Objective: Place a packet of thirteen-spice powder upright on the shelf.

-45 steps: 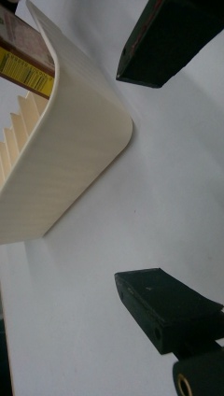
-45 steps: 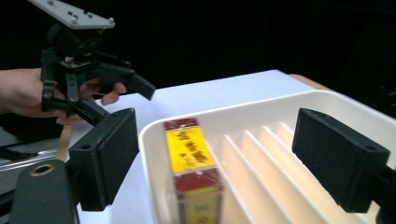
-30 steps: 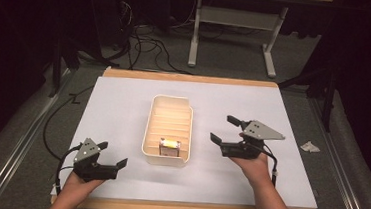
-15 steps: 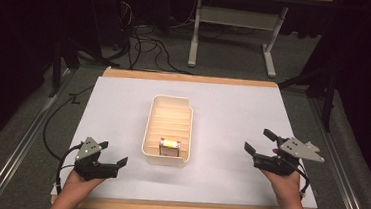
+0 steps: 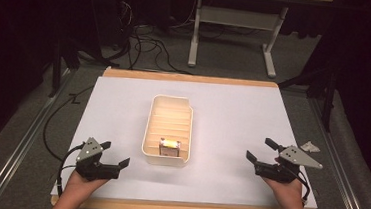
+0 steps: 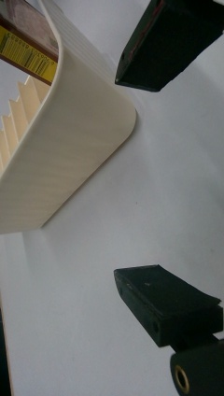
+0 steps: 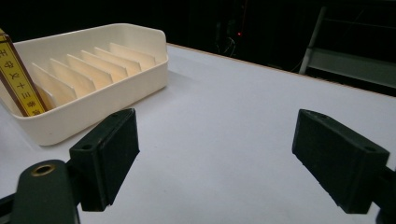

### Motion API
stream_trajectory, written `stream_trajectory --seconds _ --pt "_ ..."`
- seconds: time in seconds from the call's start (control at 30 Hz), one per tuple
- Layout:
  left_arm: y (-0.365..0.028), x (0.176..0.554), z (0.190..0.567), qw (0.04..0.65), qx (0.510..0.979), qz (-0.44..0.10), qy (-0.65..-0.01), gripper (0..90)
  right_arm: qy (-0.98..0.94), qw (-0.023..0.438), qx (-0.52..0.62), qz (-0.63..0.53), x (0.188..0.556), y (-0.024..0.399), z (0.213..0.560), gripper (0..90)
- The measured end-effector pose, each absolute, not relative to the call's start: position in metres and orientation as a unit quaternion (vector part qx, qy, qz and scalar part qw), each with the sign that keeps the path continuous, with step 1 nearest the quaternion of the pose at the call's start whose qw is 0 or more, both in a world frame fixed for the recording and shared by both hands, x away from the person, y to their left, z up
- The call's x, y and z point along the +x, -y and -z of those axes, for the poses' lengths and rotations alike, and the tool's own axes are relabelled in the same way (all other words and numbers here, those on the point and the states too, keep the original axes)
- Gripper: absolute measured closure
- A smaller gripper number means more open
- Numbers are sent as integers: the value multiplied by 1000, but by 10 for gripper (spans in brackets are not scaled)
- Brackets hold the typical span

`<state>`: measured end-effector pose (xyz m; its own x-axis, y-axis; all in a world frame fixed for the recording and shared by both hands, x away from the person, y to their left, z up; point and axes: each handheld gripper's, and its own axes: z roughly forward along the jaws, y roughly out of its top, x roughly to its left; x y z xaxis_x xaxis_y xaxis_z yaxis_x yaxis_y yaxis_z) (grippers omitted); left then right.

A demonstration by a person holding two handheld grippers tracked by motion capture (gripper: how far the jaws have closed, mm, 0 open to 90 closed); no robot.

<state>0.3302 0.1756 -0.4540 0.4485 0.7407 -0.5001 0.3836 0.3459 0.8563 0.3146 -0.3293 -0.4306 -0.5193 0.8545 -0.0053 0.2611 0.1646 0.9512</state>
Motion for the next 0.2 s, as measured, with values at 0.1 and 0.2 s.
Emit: stream_trajectory --seconds 0.1,0.2 --pt "-175 331 454 646 555 -136 -506 76 -699 293 399 -516 314 333 429 149" --pt "-175 330 454 646 556 -134 -505 76 -695 296 402 -517 314 335 428 149"
